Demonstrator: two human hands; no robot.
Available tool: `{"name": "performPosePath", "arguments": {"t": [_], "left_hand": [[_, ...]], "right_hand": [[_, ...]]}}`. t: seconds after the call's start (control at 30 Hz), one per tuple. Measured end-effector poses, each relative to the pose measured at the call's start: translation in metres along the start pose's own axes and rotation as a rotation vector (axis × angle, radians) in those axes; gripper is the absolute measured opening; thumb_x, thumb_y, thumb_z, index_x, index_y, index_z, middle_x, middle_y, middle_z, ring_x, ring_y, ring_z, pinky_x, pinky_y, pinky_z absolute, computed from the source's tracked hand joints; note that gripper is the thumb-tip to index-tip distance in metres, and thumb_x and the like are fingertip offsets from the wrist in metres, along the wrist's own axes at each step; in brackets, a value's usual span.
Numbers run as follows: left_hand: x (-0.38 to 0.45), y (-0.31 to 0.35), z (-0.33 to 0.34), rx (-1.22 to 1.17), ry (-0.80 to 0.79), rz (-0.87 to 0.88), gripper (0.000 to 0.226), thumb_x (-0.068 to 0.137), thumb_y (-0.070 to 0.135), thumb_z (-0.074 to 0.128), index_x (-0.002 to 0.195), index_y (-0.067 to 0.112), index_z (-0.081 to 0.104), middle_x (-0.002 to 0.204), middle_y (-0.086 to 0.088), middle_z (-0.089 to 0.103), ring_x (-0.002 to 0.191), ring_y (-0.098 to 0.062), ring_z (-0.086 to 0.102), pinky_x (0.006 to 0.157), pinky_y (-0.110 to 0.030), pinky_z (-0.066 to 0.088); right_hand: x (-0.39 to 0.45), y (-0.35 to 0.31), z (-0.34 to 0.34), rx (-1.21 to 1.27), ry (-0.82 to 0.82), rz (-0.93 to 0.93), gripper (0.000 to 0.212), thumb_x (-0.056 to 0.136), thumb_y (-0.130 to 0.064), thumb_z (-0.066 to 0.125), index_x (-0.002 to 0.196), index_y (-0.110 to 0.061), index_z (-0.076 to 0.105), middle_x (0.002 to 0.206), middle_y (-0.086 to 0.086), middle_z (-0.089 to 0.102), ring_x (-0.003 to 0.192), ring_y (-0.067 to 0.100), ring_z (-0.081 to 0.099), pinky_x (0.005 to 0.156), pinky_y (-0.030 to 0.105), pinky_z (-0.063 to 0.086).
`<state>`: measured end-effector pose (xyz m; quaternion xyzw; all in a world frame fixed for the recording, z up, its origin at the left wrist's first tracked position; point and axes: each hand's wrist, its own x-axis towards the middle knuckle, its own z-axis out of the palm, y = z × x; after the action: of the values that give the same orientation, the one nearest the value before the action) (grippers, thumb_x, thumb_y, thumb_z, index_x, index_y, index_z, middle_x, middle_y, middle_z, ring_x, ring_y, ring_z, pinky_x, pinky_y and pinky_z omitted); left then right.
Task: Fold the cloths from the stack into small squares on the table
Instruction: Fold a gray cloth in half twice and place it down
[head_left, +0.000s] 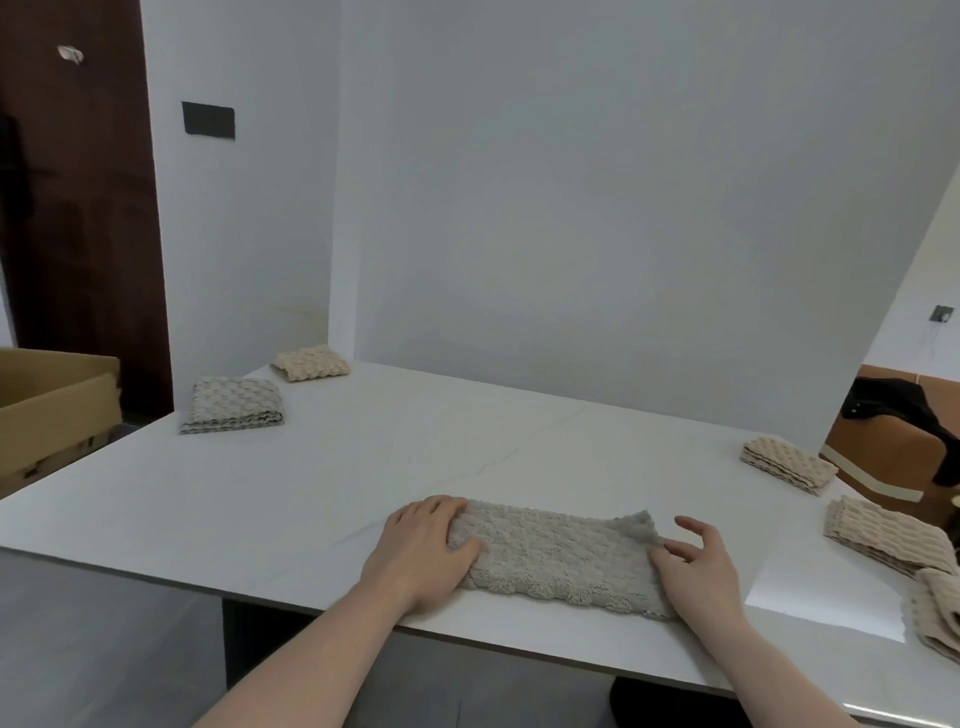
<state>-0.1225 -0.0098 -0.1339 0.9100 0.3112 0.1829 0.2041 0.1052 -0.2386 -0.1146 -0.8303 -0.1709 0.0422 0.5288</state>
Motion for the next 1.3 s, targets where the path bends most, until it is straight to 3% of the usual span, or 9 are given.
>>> {"name": "performPosePath", "arguments": {"t": [0.1,0.2,0.43,0.67,0.77,0.93,1.1,1.2,1.3], "left_hand": [[-0.001,0.002,-0.003,-0.022,-0.004,-0.019,0.063,0.094,0.059,0.04,0.151,0.033,0.035,0.155,0.013,0.038,0.143,-0.013,0.032,0.122,-0.034,0.021],[-0.002,0.003,-0.004,-0.041,-0.002,-0.023,0.062,0.094,0.058,0.039,0.151,0.033,0.035,0.155,0.013,0.038,0.142,-0.014,0.032,0.121,-0.034,0.022],[-0.003,0.002,-0.005,-0.108,0.036,-0.023,0.052,0.096,0.047,0.04,0.145,0.034,0.04,0.149,0.014,0.045,0.135,-0.011,0.041,0.118,-0.033,0.028],[-0.005,-0.001,-0.007,-0.194,0.069,-0.028,0.045,0.093,0.042,0.045,0.138,0.038,0.045,0.142,0.015,0.051,0.129,-0.009,0.046,0.112,-0.031,0.035],[-0.004,-0.001,-0.007,-0.246,0.075,-0.048,0.046,0.091,0.042,0.046,0.137,0.041,0.045,0.141,0.016,0.052,0.129,-0.009,0.048,0.108,-0.031,0.039],[-0.003,-0.001,-0.009,-0.304,0.11,-0.025,0.031,0.094,0.036,0.048,0.124,0.04,0.054,0.128,0.021,0.056,0.12,-0.006,0.052,0.099,-0.027,0.041],[-0.002,-0.001,-0.009,-0.344,0.134,-0.023,0.013,0.095,0.04,0.052,0.101,0.037,0.062,0.116,0.024,0.057,0.114,-0.001,0.053,0.097,-0.025,0.041],[0.001,0.0,-0.007,-0.324,0.143,-0.035,0.025,0.089,0.06,0.054,0.086,0.036,0.061,0.108,0.024,0.057,0.107,0.001,0.054,0.095,-0.026,0.043],[0.002,-0.001,-0.005,-0.325,0.132,-0.048,0.029,0.081,0.064,0.061,0.084,0.036,0.06,0.109,0.026,0.055,0.107,0.003,0.051,0.094,-0.025,0.042]], "right_hand": [[0.007,-0.01,-0.004,0.02,-0.01,0.07,0.044,0.084,-0.019,0.072,0.125,-0.025,0.057,0.101,-0.002,0.076,0.095,0.023,0.07,0.093,0.044,0.055],[0.013,-0.035,-0.005,0.07,-0.025,0.112,0.039,0.08,-0.016,0.075,0.117,-0.024,0.064,0.094,0.005,0.074,0.087,0.027,0.07,0.079,0.042,0.059],[0.003,-0.104,0.02,0.161,-0.18,0.004,0.035,0.078,-0.013,0.078,0.111,-0.022,0.068,0.094,0.008,0.076,0.085,0.022,0.074,0.078,0.035,0.06],[-0.028,-0.135,0.079,0.178,-0.386,-0.051,0.033,0.077,-0.003,0.071,0.107,-0.015,0.069,0.091,0.003,0.077,0.065,0.013,0.068,0.057,0.025,0.052],[-0.037,-0.13,0.099,0.157,-0.438,-0.064,0.035,0.077,-0.006,0.072,0.111,-0.016,0.068,0.098,-0.001,0.077,0.081,0.016,0.072,0.071,0.031,0.06],[-0.054,-0.116,0.109,0.15,-0.51,-0.113,0.037,0.082,0.0,0.067,0.114,-0.017,0.065,0.114,-0.002,0.07,0.082,0.021,0.075,0.073,0.032,0.063],[-0.059,-0.09,0.079,0.046,-0.201,-0.424,0.024,0.092,-0.015,0.062,0.099,-0.038,0.068,0.1,-0.016,0.071,0.078,0.005,0.069,0.065,0.018,0.054],[-0.053,-0.055,0.069,-0.015,-0.181,-0.379,0.021,0.092,-0.029,0.065,0.109,-0.043,0.064,0.11,-0.018,0.067,0.106,0.004,0.063,0.086,0.026,0.051],[-0.05,-0.028,0.071,-0.244,-0.287,-0.406,0.044,0.092,-0.05,0.061,0.134,-0.042,0.052,0.135,-0.025,0.054,0.13,0.003,0.047,0.11,0.031,0.04]]}}
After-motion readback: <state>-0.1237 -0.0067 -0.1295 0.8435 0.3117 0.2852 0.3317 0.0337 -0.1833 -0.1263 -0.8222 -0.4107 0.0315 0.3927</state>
